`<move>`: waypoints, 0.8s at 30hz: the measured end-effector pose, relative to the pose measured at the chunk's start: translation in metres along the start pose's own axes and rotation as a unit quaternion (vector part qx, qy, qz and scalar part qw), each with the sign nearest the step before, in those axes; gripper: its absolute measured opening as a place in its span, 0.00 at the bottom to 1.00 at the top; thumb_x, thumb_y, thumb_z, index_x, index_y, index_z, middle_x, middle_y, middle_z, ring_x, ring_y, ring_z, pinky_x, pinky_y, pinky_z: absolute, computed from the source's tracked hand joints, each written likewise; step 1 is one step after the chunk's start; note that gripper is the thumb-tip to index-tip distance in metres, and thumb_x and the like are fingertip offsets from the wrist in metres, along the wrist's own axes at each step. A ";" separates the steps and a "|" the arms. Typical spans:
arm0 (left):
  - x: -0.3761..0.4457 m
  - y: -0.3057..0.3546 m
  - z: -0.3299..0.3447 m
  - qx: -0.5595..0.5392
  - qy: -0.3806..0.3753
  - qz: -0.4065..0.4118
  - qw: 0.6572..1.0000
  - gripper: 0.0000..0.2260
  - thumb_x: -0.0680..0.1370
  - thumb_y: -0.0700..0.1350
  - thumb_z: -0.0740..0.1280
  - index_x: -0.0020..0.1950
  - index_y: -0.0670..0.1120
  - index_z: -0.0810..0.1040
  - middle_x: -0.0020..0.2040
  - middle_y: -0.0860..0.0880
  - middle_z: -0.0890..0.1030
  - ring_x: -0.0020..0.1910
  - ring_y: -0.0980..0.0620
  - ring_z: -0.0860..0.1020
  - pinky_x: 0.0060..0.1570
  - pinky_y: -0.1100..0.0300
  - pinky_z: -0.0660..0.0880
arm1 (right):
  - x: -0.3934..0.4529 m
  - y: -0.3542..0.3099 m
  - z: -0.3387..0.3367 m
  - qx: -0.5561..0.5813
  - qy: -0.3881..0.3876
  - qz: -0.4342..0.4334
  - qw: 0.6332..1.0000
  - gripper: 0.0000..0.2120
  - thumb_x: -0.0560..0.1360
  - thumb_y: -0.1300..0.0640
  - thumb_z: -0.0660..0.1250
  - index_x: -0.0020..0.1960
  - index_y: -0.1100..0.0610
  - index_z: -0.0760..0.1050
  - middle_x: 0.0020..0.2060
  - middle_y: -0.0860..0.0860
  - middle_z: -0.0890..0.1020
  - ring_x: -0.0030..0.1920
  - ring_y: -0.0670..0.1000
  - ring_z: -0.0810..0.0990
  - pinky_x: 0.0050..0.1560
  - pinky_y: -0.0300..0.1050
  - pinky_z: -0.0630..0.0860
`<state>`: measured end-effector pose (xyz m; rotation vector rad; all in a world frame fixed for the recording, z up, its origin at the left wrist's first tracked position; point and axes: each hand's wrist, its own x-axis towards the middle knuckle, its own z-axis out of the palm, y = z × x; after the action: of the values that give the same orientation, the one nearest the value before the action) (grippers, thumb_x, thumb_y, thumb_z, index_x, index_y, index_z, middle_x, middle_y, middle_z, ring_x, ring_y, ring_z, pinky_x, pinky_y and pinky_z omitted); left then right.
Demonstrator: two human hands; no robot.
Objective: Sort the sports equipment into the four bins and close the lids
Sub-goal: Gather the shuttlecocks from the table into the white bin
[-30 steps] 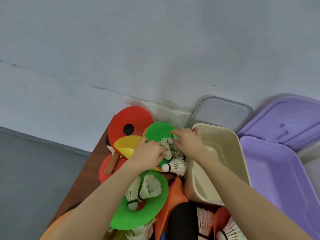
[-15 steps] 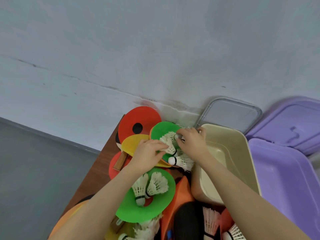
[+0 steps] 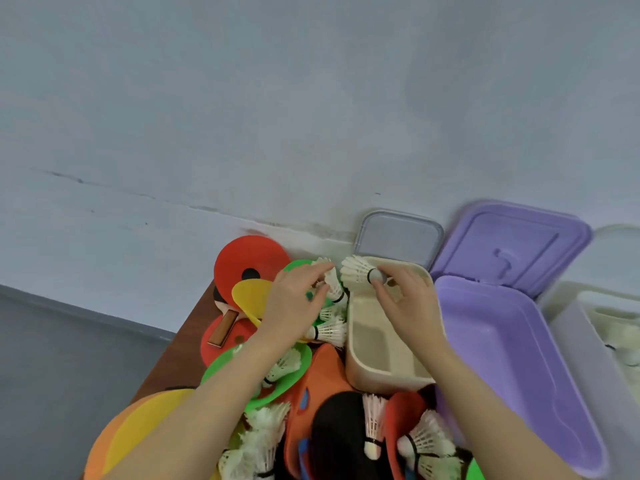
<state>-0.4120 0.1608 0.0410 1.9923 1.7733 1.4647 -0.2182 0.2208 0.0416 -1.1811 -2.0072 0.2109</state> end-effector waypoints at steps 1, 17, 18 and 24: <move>0.000 0.010 0.005 0.006 -0.002 0.016 1.000 0.14 0.72 0.42 0.67 0.57 0.46 0.80 0.44 0.51 0.82 0.43 0.55 0.78 0.46 0.57 0.72 | -0.007 0.006 -0.013 -0.007 0.005 0.004 1.000 0.10 0.76 0.46 0.61 0.50 0.50 0.77 0.41 0.42 0.80 0.43 0.45 0.77 0.48 0.44 0.70; 0.006 0.243 0.211 -0.043 -0.038 0.171 0.984 0.12 0.74 0.41 0.62 0.55 0.42 0.80 0.46 0.48 0.82 0.44 0.51 0.76 0.46 0.60 0.72 | -0.091 0.183 -0.255 0.006 0.135 0.061 0.989 0.12 0.74 0.55 0.66 0.55 0.58 0.79 0.44 0.50 0.81 0.43 0.48 0.77 0.45 0.43 0.73; 0.007 0.254 0.227 -0.038 -0.045 0.172 0.983 0.12 0.74 0.41 0.62 0.54 0.42 0.81 0.45 0.48 0.82 0.43 0.51 0.75 0.46 0.60 0.71 | -0.094 0.196 -0.264 -0.003 0.137 0.058 0.989 0.12 0.75 0.55 0.65 0.56 0.59 0.78 0.45 0.51 0.81 0.44 0.49 0.77 0.47 0.43 0.73; 0.019 0.304 0.312 -0.028 -0.086 0.168 0.982 0.15 0.73 0.41 0.59 0.56 0.42 0.80 0.45 0.47 0.81 0.42 0.47 0.74 0.43 0.54 0.73 | -0.101 0.264 -0.318 -0.054 0.179 0.103 0.977 0.12 0.77 0.62 0.64 0.60 0.62 0.76 0.51 0.55 0.79 0.51 0.52 0.76 0.52 0.37 0.68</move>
<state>0.0168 0.2337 0.0754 2.3943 1.3644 1.3516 0.2058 0.2120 0.0731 -1.3882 -1.6007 -0.0118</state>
